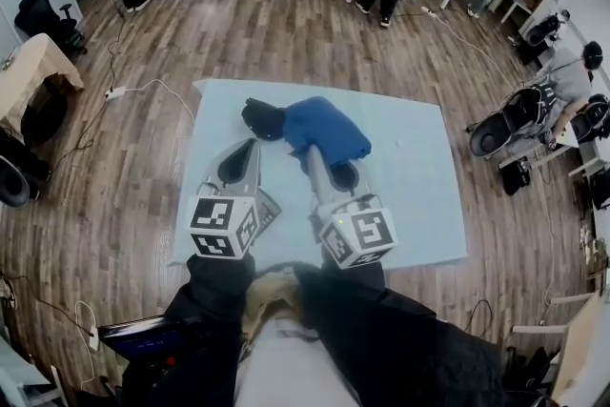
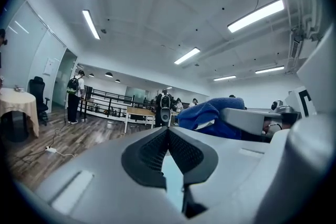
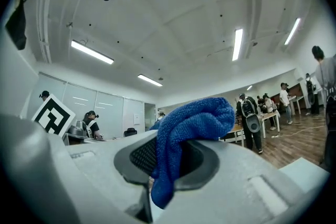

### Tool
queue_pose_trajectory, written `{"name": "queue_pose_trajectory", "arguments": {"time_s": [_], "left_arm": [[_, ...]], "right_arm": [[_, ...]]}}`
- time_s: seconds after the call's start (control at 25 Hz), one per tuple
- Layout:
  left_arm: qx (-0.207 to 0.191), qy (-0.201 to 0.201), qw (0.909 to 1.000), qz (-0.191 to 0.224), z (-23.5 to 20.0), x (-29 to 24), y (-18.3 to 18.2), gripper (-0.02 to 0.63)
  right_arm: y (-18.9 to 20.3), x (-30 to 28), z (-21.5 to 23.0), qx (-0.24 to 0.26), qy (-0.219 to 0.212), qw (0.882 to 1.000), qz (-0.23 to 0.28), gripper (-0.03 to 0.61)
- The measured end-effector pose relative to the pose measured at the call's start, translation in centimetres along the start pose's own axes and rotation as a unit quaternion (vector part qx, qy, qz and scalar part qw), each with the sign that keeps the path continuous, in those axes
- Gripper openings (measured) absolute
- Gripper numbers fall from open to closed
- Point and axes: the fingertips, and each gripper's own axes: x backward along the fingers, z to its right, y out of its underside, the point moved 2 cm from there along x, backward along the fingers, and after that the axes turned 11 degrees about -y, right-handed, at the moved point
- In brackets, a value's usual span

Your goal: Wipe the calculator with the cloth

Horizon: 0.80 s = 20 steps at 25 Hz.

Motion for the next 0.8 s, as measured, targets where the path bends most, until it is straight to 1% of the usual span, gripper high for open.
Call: {"name": "queue_pose_trajectory", "arguments": {"time_s": [0.16, 0.28, 0.44, 0.64, 0.8], "left_arm": [[-0.007, 0.015, 0.9999, 0.002, 0.5, -1.7, -0.9, 0.003], [-0.011, 0.026, 0.9996, 0.005, 1.2, -2.1, -1.3, 0.003], [-0.014, 0.021, 0.9996, 0.011, 0.8, -2.3, -1.8, 0.003], [-0.004, 0.011, 0.9996, 0.026, -0.5, -3.0, -2.6, 0.003], [-0.009, 0.008, 0.9996, 0.025, -0.8, -3.1, -2.8, 0.003]], "right_arm": [[-0.4, -0.9, 1.1, -0.006, 0.006, 1.0, 0.002, 0.058], [-0.9, -1.1, 1.2, -0.001, 0.005, 1.0, 0.006, 0.058], [-1.5, -1.7, 1.1, 0.004, -0.002, 1.0, 0.009, 0.058], [-1.5, -2.8, 1.3, -0.001, -0.009, 1.0, 0.011, 0.058], [-2.0, -3.3, 0.8, 0.004, -0.019, 1.0, 0.016, 0.058]]}}
